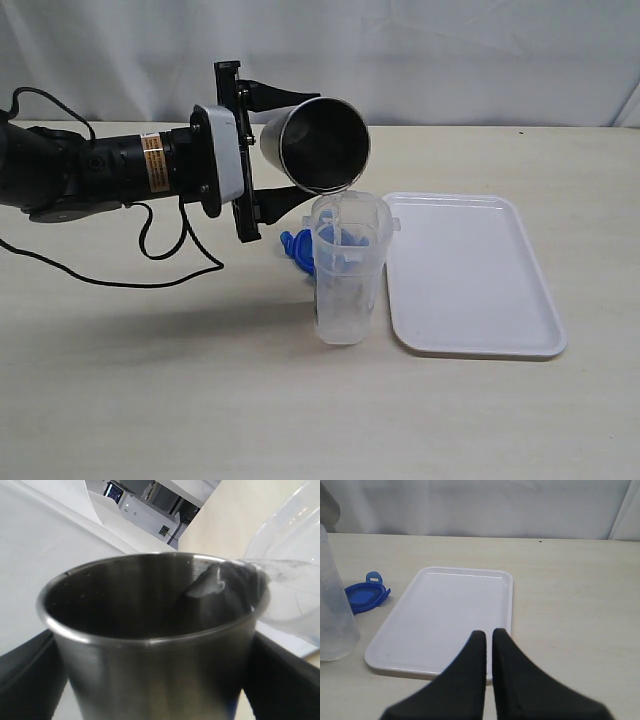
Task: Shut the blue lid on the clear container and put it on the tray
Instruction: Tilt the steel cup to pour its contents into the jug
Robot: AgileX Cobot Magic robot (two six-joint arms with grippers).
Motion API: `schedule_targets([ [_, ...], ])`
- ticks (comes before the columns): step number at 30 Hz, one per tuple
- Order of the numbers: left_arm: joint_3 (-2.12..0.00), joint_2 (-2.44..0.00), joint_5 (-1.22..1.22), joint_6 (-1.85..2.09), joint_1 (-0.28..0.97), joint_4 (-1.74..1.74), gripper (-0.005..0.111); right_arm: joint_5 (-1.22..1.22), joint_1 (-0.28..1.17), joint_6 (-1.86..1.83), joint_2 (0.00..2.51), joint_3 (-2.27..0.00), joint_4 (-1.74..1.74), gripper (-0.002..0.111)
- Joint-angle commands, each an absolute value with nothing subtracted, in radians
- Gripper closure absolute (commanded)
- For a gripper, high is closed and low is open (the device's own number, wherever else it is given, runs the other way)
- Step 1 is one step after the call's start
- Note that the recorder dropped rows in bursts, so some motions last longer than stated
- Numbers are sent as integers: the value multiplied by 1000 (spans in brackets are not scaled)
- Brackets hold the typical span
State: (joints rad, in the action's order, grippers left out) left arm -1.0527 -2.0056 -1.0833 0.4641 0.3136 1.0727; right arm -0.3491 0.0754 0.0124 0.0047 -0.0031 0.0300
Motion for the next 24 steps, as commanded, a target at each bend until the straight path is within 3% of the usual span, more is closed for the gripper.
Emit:
schedule_targets([
  [1,-1060,-1982,-1143,485,315,1028,107,-346,71,14,0,0,30,104],
  [24,-1060,-1982,-1143,501,315,1028,107,-346,71,14,0,0,30,104],
])
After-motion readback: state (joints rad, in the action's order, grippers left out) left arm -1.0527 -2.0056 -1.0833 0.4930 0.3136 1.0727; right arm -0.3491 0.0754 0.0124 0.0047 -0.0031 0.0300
